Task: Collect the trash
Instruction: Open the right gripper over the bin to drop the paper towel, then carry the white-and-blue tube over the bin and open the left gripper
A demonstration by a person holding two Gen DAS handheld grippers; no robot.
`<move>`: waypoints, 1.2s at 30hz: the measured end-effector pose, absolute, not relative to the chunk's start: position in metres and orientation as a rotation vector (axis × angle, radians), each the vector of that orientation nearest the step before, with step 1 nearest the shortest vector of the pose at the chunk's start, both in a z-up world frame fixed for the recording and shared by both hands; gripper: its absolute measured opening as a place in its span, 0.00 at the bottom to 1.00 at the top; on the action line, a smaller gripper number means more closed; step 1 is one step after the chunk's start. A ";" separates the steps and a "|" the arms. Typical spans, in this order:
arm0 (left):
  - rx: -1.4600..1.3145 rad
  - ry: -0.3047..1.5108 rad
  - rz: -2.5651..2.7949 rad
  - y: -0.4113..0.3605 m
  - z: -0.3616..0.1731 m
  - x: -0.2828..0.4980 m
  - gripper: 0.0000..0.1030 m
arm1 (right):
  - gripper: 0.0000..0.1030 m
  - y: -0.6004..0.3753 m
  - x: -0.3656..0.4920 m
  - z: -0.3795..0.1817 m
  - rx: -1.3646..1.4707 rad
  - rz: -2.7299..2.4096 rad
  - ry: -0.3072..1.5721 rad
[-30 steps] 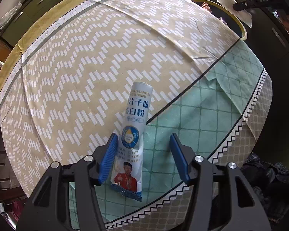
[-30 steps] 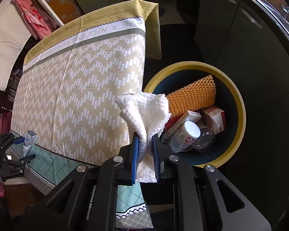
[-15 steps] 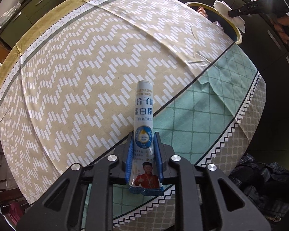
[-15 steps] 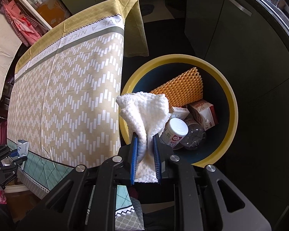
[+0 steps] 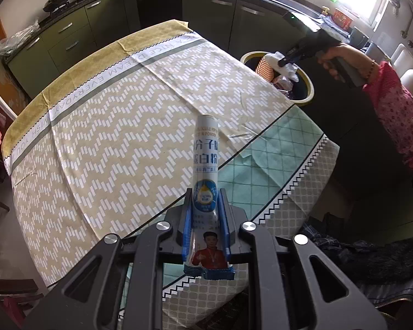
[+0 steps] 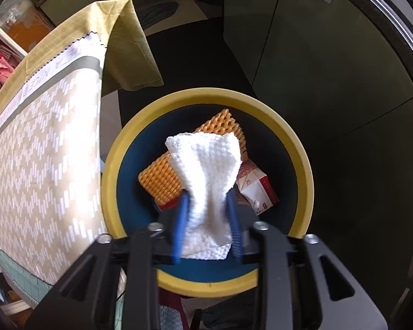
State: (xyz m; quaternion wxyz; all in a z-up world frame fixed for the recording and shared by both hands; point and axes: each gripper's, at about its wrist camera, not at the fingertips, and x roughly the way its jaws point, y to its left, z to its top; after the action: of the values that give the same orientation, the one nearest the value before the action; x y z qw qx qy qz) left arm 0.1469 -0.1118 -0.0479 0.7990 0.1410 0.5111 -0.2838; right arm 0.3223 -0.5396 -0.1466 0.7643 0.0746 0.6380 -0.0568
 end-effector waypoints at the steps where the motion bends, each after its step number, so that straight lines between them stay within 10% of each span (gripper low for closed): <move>1: 0.304 1.090 -0.612 -0.116 -0.045 0.146 0.16 | 0.52 -0.542 0.325 -0.148 0.161 -0.142 1.380; 16: 0.407 0.995 -0.863 -0.269 -0.019 0.186 0.17 | 0.53 -0.568 0.151 -0.085 0.398 0.042 1.075; 30: 0.461 1.124 -0.783 -0.488 -0.113 0.297 0.17 | 0.57 -0.582 0.014 -0.119 0.533 0.020 0.954; 36: 0.498 1.160 -0.716 -0.516 -0.144 0.311 0.33 | 0.58 -0.590 0.007 -0.126 0.567 0.020 0.944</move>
State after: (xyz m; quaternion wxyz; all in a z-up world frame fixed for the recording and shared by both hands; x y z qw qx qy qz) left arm 0.3113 -0.5157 -0.1443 0.7481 0.2276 0.5305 -0.3274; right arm 0.0067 -0.5901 -0.1258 0.8522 0.2695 0.4484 0.0097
